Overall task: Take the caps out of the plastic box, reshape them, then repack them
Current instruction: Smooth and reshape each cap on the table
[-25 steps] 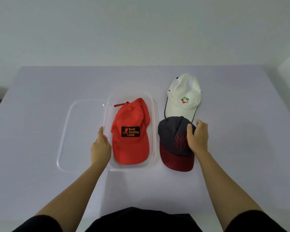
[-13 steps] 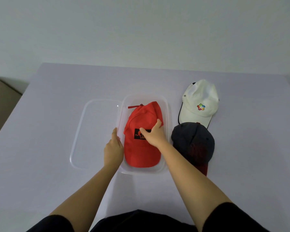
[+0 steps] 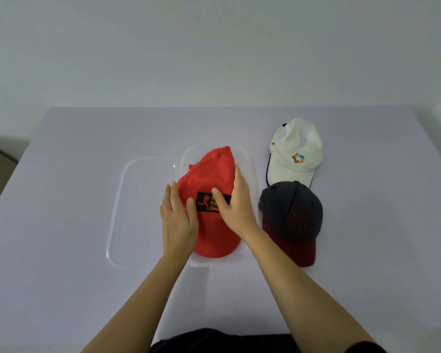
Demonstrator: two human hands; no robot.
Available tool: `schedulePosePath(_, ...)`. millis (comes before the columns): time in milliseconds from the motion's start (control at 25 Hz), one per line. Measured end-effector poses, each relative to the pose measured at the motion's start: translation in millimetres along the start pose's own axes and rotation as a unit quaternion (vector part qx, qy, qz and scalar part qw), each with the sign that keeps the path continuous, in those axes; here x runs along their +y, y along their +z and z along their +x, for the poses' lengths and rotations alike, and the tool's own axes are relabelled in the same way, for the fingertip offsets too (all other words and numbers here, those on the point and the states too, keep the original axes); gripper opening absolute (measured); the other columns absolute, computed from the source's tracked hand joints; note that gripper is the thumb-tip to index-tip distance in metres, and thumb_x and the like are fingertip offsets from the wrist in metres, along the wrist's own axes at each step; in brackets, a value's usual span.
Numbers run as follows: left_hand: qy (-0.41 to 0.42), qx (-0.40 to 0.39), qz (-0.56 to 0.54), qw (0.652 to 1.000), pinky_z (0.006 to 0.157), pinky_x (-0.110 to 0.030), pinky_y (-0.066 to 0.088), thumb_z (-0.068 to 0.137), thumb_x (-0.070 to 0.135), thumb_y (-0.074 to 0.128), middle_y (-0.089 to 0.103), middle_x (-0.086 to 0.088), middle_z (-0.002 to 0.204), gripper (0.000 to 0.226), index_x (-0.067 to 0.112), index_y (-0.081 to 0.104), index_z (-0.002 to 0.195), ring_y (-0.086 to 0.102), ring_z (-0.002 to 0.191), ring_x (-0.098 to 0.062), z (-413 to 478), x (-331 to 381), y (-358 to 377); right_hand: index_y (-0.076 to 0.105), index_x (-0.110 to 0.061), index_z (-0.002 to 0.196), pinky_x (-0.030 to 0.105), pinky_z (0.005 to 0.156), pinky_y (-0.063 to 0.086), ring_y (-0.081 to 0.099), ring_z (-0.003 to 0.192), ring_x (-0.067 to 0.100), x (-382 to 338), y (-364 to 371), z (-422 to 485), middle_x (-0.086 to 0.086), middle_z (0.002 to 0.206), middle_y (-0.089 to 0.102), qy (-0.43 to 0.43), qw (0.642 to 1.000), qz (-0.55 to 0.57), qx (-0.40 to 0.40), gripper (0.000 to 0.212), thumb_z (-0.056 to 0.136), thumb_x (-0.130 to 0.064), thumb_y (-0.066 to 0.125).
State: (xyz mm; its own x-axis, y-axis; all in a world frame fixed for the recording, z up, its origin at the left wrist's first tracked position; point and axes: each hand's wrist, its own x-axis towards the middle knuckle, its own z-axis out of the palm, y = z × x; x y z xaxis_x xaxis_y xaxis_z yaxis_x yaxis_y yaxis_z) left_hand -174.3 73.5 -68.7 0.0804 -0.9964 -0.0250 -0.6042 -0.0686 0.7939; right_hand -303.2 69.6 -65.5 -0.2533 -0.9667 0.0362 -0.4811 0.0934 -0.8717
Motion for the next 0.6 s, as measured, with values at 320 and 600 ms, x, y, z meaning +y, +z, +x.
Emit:
schedulePosePath(320, 0.021, -0.046, -0.160, 0.986, 0.096, -0.029, 0.041, 0.095, 0.039, 0.045, 0.056, 0.001, 0.128, 0.041, 0.021, 0.041, 0.132, 0.054, 0.113, -0.014, 12, 91, 13, 0.026, -0.010, 0.144, 0.018, 0.108, 0.029, 0.035, 0.125, -0.004, -27, -72, -16, -0.010, 0.135, 0.037, -0.039, 0.974, 0.057, 0.214, 0.066, 0.089, -0.028, 0.058)
schedulePosePath(600, 0.102, -0.063, -0.148, 0.982, 0.090, -0.027, 0.041, 0.096, 0.027, 0.046, 0.056, -0.004, 0.115, 0.025, 0.012, 0.045, 0.116, 0.053, 0.106, -0.017, -34, 164, 108, 0.029, -0.007, 0.143, 0.008, 0.101, 0.031, 0.037, 0.118, -0.015, 35, -186, -31, -0.014, 0.127, 0.044, -0.070, 0.950, -0.032, 0.301, 0.066, 0.087, -0.023, 0.061)
